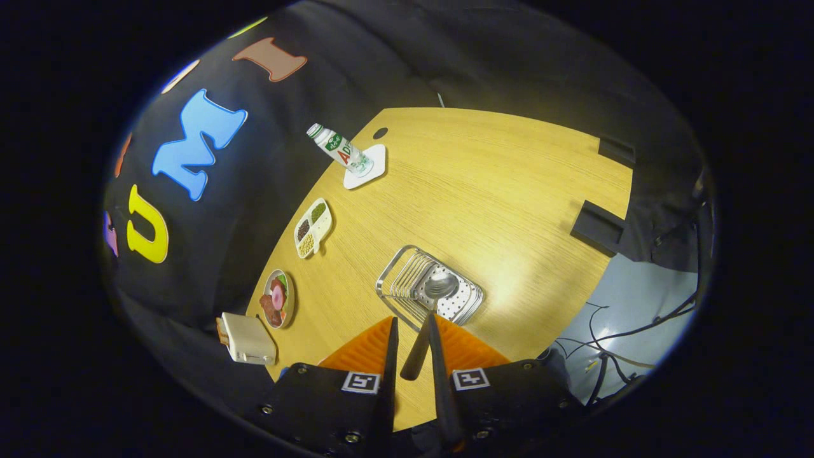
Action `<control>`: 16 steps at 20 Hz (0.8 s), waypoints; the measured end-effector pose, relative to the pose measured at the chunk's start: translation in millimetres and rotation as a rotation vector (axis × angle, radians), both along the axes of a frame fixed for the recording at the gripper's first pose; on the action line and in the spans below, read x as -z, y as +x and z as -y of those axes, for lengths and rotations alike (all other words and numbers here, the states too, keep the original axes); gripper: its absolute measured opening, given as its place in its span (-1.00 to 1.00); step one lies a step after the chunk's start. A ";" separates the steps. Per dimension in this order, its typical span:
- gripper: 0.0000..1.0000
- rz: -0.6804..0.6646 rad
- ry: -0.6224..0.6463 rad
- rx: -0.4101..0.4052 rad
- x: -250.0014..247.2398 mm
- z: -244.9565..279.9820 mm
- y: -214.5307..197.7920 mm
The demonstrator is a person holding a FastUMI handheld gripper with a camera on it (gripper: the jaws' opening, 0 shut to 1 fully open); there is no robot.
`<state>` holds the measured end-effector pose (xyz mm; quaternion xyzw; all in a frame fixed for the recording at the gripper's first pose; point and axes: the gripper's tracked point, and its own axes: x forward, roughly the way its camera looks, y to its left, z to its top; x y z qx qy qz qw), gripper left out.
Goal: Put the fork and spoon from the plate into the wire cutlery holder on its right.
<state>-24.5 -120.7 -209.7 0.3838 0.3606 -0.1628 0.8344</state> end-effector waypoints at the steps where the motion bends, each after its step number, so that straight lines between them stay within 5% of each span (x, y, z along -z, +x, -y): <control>1: -0.46 0.002 -0.011 -0.005 -1.4 0.1 0.1; 16: -0.45 0.013 -0.134 -0.153 -7.6 -35.6 14.4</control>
